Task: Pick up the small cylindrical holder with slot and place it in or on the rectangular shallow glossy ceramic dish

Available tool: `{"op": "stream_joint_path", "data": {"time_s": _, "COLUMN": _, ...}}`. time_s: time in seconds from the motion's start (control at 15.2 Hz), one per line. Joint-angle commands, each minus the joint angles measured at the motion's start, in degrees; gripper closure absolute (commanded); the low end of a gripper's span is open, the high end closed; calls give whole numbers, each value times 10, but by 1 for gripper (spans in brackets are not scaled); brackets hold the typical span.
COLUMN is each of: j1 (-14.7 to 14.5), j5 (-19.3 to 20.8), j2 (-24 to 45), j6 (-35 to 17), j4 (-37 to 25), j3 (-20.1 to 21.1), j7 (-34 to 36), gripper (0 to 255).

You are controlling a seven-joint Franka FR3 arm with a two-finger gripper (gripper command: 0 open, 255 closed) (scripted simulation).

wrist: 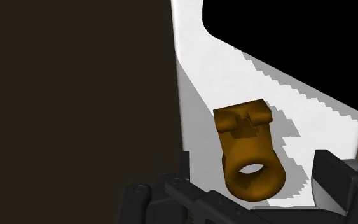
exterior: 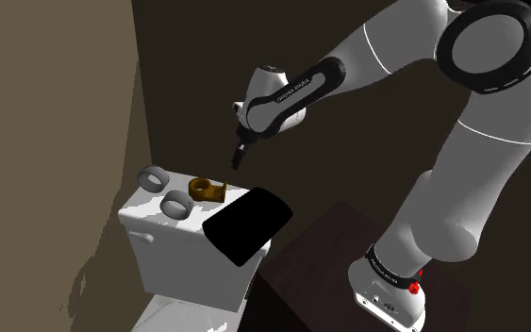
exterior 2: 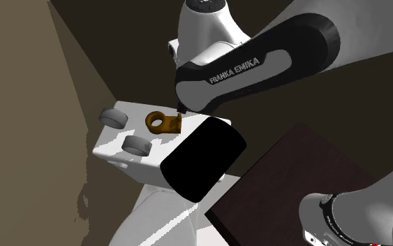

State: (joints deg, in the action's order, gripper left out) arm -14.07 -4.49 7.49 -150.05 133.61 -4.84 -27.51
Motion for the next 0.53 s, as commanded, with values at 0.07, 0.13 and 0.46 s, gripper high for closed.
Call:
{"op": "stream_joint_path", "data": {"time_s": 0.07, "j1": -3, "j5": -17, "j2": 71, "j6": -35, "j4": -35, "j3": 16, "j7": -37, "gripper": 0}}
{"op": "stream_joint_path", "data": {"time_s": 0.13, "j1": -2, "j5": -21, "j2": 92, "j6": -44, "j4": -46, "j3": 22, "j7": -46, "gripper": 0}}
{"op": "stream_joint_path", "data": {"time_s": 0.46, "j1": -1, "j5": -28, "j2": 194, "j6": -80, "j4": -113, "j3": 50, "j7": -86, "gripper": 0}}
